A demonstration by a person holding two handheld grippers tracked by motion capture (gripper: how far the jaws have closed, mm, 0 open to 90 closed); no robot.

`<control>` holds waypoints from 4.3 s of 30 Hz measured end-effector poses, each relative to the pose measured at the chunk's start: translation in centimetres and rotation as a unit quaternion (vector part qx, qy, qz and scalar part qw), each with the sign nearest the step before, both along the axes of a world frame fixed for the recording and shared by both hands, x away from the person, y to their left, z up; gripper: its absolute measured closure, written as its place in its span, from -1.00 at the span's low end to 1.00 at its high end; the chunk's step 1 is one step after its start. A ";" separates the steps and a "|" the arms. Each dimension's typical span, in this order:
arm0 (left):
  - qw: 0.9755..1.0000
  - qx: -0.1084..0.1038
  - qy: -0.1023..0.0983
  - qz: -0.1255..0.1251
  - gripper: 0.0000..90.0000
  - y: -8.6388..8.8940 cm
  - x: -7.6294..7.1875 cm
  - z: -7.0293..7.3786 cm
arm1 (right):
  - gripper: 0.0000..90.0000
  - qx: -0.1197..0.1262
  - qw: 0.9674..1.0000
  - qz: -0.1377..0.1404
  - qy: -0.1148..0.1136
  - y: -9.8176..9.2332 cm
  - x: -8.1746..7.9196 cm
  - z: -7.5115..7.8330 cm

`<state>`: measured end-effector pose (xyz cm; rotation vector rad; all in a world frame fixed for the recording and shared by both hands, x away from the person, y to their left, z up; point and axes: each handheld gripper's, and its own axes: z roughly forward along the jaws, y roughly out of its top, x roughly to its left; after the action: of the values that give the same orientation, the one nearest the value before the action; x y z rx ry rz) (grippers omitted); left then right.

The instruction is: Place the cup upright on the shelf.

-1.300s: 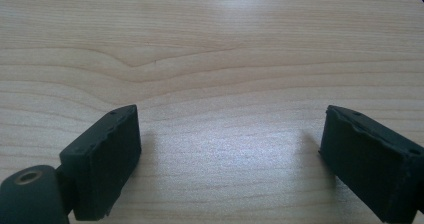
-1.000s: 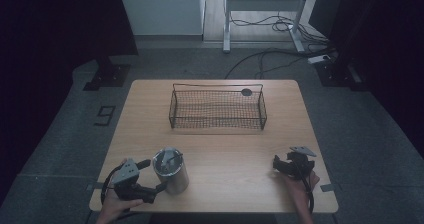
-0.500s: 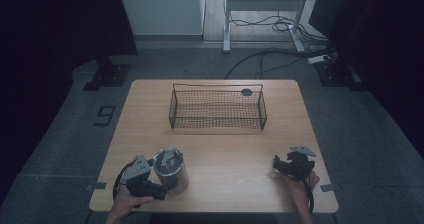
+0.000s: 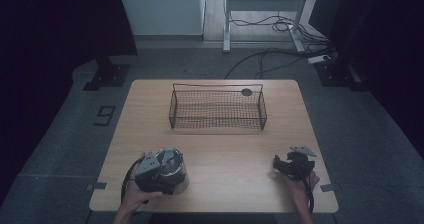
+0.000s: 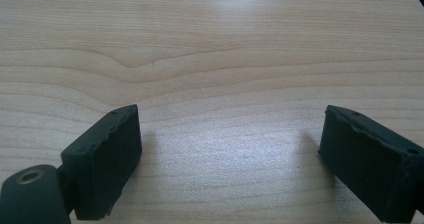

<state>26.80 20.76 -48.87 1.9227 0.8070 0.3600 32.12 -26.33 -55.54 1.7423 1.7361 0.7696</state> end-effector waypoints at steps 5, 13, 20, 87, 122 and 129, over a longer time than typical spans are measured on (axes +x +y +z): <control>1.000 0.003 -0.005 0.007 -1.00 -0.2 0.1 -0.2 | -0.79 0.000 1.000 0.000 0.000 0.0 0.0 0.0; 1.000 0.016 -0.020 0.017 -0.93 -0.6 -0.1 -0.4 | -0.79 0.000 1.000 0.000 0.000 0.0 0.0 0.0; 0.999 0.024 -0.014 0.018 -0.93 -0.7 0.0 -0.2 | -0.79 0.000 1.000 0.000 0.000 0.0 0.0 0.0; 0.993 -0.012 -0.041 0.107 -0.92 -2.4 3.8 9.1 | -0.80 0.000 1.000 -0.009 0.001 -0.2 0.1 0.0; 0.988 0.003 -0.055 0.143 -0.92 -3.8 9.7 11.5 | -0.80 -0.002 1.000 -0.007 0.001 -0.2 0.1 0.0; 0.989 -0.001 -0.053 0.141 -0.92 -4.5 11.0 11.7 | -0.80 -0.002 1.000 -0.007 0.000 -0.2 0.1 0.0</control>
<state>37.82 16.28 -37.22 1.7720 1.0097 0.6276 32.21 -26.54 -55.56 1.7518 1.7219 0.7597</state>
